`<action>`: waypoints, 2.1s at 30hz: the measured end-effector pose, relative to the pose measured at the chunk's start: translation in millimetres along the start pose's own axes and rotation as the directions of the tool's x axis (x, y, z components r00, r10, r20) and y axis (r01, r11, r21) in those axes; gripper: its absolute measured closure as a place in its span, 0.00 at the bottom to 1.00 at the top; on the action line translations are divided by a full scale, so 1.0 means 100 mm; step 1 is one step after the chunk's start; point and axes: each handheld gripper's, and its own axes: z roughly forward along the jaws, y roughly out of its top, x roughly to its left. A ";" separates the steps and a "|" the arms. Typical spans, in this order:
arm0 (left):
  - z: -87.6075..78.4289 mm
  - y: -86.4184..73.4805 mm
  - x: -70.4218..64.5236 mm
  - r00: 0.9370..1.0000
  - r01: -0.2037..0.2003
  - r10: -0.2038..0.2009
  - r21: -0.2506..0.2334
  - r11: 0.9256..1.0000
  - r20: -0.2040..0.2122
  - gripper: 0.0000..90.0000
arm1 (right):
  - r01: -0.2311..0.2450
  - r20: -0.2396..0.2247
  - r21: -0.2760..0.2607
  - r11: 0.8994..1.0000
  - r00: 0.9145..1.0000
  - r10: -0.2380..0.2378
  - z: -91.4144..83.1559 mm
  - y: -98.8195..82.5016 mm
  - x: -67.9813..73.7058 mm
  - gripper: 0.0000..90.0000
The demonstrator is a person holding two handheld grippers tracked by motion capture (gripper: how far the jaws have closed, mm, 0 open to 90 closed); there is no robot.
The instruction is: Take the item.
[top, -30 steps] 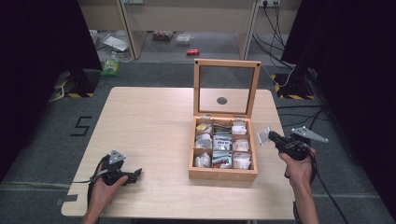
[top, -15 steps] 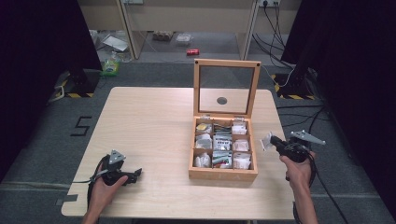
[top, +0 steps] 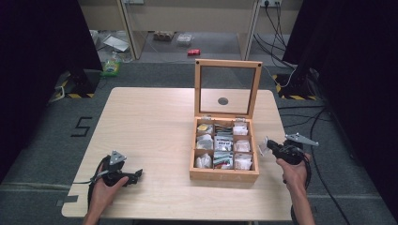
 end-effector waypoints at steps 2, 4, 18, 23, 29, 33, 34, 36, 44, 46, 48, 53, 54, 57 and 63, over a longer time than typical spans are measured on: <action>0.00 0.00 0.00 1.000 0.000 0.000 0.000 1.000 0.000 0.00 | 0.001 0.002 0.015 1.000 1.000 -0.001 0.04 -0.03 0.00 0.95; 0.00 0.00 0.00 1.000 0.000 0.000 0.000 1.000 0.000 0.00 | -0.001 0.002 0.024 1.000 1.000 0.001 0.05 -0.05 0.00 0.96; 0.00 0.00 0.00 1.000 0.000 0.000 0.000 1.000 0.000 0.00 | 0.001 0.007 0.072 0.997 1.000 -0.002 0.15 -0.13 -0.01 0.94; 0.00 0.00 0.00 1.000 0.000 0.000 0.000 1.000 0.000 0.00 | -0.011 0.013 0.081 0.997 1.000 0.010 0.15 -0.15 -0.04 0.93; 0.00 0.00 0.00 1.000 0.000 0.000 0.000 1.000 0.000 0.00 | -0.009 0.024 0.096 0.995 1.000 0.007 0.17 -0.19 -0.09 0.93; 0.00 0.00 0.00 1.000 0.000 0.000 0.000 1.000 0.000 0.00 | -0.020 0.032 0.107 0.994 0.999 0.016 0.18 -0.21 -0.10 0.92; 0.00 0.00 0.00 1.000 0.000 0.000 0.000 1.000 0.000 0.00 | -0.012 0.031 0.110 0.994 0.999 0.009 0.19 -0.21 -0.12 0.91; 0.00 0.00 0.00 1.000 0.000 0.000 0.000 1.000 0.000 0.00 | -0.017 0.034 0.115 0.993 0.999 0.013 0.19 -0.22 -0.12 0.89; 0.00 0.00 0.00 1.000 0.000 0.000 0.000 1.000 0.000 0.00 | -0.046 0.047 0.126 0.991 0.998 0.040 0.18 -0.23 -0.22 0.75; 0.00 0.00 0.00 1.000 0.000 0.000 0.000 1.000 0.000 0.00 | -0.053 0.048 0.121 0.991 0.998 0.047 0.17 -0.23 -0.23 0.74; 0.00 0.00 0.00 1.000 0.000 0.000 0.000 1.000 0.000 0.00 | -0.055 0.044 0.115 0.992 0.998 0.051 0.17 -0.22 -0.23 0.72; 0.00 0.00 0.00 1.000 0.000 0.000 0.000 1.000 0.000 0.00 | -0.053 0.044 0.102 0.993 0.998 0.049 0.14 -0.20 -0.23 0.70; 0.00 0.00 0.00 1.000 0.000 0.000 0.000 1.000 0.000 0.00 | -0.058 0.045 0.094 0.994 0.998 0.054 0.14 -0.19 -0.24 0.68; 0.00 0.00 0.00 1.000 0.000 0.000 0.000 1.000 0.000 0.00 | -0.065 0.041 0.077 0.995 0.997 0.062 0.12 -0.17 -0.25 0.64; 0.00 0.00 0.00 1.000 -0.001 0.001 0.000 1.000 0.000 0.00 | -0.071 0.031 0.046 0.996 0.997 0.069 0.08 -0.10 -0.22 0.57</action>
